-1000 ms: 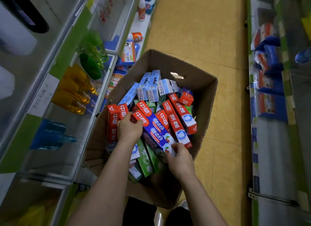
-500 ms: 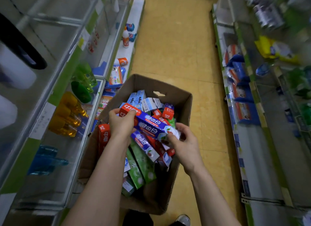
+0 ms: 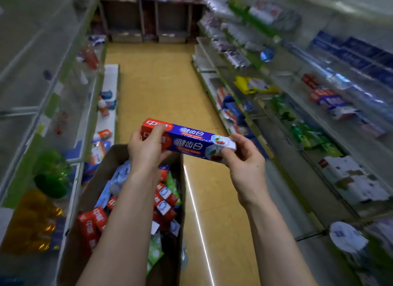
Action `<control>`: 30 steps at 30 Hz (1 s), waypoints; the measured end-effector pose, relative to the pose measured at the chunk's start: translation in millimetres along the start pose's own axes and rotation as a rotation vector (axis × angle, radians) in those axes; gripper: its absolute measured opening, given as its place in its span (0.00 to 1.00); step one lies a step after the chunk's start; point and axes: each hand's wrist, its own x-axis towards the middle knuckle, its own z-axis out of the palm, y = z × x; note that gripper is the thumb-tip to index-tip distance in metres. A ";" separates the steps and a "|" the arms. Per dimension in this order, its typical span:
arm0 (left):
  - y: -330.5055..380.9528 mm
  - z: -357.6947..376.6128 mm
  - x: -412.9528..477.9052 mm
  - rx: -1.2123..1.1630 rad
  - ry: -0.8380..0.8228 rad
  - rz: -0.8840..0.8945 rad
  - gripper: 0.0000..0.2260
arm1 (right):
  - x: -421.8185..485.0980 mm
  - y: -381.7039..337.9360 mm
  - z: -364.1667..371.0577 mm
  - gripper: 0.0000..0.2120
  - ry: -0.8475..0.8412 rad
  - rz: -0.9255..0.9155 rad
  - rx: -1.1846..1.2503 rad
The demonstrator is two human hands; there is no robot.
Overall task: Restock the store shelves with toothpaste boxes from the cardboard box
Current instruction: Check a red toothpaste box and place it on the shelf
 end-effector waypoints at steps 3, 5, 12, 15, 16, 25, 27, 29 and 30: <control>11.4 37.5 -41.3 0.005 -0.125 0.055 0.19 | -8.8 -23.6 -46.2 0.16 0.089 -0.077 0.006; 15.9 61.3 -71.2 0.013 -0.207 0.087 0.16 | -19.0 -38.4 -80.0 0.17 0.143 -0.115 0.043; -1.8 131.8 -198.1 0.034 -0.483 0.176 0.13 | -86.3 -78.1 -215.1 0.13 0.400 -0.259 0.137; -14.3 151.8 -253.6 0.034 -0.571 0.176 0.11 | -120.2 -89.7 -265.3 0.15 0.491 -0.319 0.151; -19.5 159.4 -271.9 0.040 -0.604 0.171 0.12 | -132.6 -94.1 -282.9 0.15 0.522 -0.338 0.156; -61.2 210.6 -424.5 0.024 -0.849 0.155 0.17 | -229.5 -118.9 -417.1 0.17 0.764 -0.459 0.143; -72.3 224.4 -458.6 0.016 -0.912 0.128 0.19 | -252.6 -122.0 -445.7 0.19 0.848 -0.490 0.112; -83.7 238.5 -495.8 0.021 -0.998 0.096 0.19 | -277.9 -125.4 -474.2 0.19 0.937 -0.507 0.085; -89.7 244.9 -513.0 0.024 -1.043 0.077 0.19 | -290.0 -126.8 -487.3 0.19 0.974 -0.511 0.074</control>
